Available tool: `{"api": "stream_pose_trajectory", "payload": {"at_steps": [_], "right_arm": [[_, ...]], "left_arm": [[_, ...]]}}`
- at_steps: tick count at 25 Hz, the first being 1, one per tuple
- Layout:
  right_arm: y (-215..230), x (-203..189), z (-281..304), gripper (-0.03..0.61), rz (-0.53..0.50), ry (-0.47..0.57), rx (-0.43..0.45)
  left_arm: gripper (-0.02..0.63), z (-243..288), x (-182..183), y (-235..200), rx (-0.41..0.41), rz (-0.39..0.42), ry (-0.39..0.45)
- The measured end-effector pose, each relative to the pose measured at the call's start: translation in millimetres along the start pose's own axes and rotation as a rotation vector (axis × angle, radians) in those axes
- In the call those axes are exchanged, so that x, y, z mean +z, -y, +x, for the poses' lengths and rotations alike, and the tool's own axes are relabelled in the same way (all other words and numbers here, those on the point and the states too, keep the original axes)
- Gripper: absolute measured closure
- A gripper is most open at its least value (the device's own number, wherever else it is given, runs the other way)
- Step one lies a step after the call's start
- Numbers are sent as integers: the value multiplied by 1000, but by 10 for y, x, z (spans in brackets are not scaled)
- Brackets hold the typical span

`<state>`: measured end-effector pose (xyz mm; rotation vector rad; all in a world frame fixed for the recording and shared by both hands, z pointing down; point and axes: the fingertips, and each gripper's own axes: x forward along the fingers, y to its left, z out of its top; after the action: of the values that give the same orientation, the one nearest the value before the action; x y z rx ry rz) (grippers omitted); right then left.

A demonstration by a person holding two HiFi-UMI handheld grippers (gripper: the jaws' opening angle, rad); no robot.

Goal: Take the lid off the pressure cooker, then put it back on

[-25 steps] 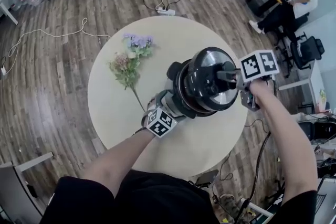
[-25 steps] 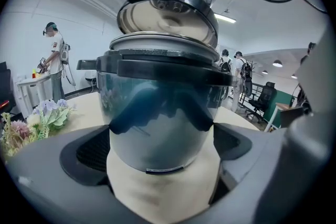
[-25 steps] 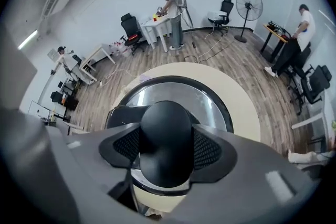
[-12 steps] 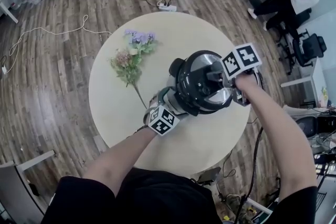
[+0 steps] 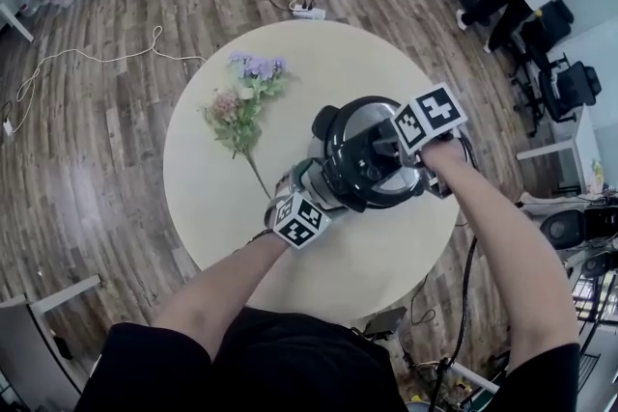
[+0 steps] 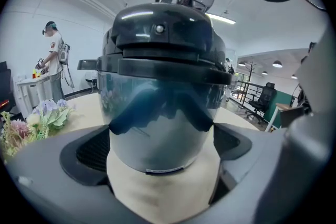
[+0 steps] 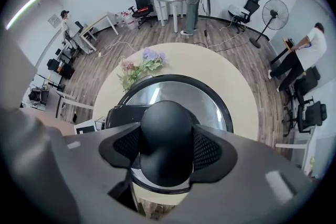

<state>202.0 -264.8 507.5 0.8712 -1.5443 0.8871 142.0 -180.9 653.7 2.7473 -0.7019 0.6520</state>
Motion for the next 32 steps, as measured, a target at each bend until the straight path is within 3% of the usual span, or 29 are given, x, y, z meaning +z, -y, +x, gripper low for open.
{"api": "stream_pose_trajectory", "payload": {"at_steps": [15, 32], "right_arm": [[-33, -19, 53, 291, -114, -87, -35], [-40, -7, 52, 290, -156, -60, -23]], "left_arm": [[23, 0, 1, -7, 5, 0, 12], [23, 3, 6, -9, 2, 3, 13]]}}
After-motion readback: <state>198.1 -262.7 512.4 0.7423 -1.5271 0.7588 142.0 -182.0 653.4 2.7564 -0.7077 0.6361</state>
